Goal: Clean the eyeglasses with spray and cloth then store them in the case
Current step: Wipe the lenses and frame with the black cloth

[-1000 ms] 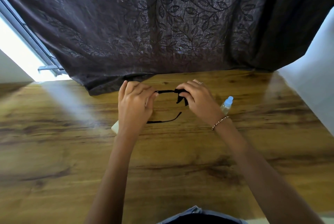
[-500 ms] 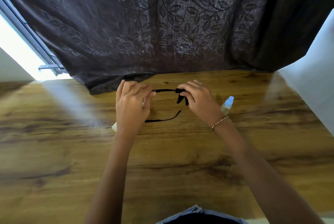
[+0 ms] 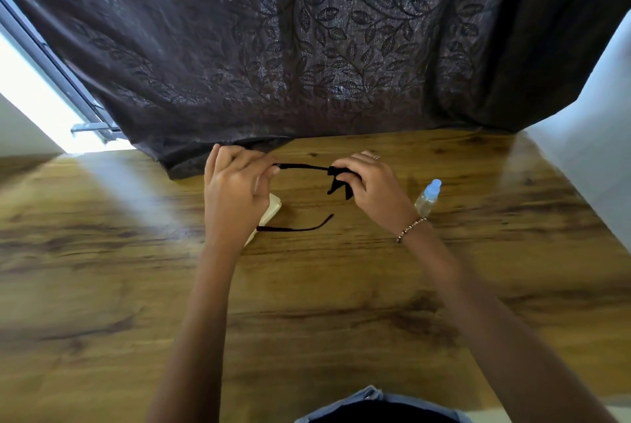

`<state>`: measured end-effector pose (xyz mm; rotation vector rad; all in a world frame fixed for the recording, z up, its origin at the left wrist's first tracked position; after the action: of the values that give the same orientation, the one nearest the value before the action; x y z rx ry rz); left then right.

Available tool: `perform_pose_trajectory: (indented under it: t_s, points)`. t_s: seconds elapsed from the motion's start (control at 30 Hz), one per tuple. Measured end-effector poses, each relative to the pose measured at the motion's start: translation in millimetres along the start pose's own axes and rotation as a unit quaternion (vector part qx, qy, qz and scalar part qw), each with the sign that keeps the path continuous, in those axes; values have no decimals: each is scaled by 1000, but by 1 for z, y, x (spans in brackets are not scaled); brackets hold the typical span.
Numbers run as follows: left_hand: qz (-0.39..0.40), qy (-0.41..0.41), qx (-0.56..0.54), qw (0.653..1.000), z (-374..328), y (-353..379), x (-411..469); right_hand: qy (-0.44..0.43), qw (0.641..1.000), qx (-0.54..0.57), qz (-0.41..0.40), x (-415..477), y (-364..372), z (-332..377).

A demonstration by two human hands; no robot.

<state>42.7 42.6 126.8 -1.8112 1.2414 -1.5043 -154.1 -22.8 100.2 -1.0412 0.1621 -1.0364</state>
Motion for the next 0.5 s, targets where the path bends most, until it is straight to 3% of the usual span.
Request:
perform_pose_trajectory:
  t_s: [0.23,0.4,0.5]
  points:
    - [32,27,-3,999,-15,15,1,-17,999,43,11,8,17,17]
    - [-11,-5,-32,999,15,2,0,37,995,86,28,-3,8,-15]
    - [7,-18,-42,999,18,6,2,71,990,117,27,-6,8,-30]
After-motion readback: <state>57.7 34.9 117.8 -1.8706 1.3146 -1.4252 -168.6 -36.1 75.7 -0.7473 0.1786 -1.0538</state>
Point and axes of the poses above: each hand's wrist, its own x-axis towards the middle knuckle, its own y-axis out of the palm, z = x × y, the point moved 5 cm from there along x, towards the middle knuckle, and after that the axes turned 11 degrees about z, right-handed, at the moved point
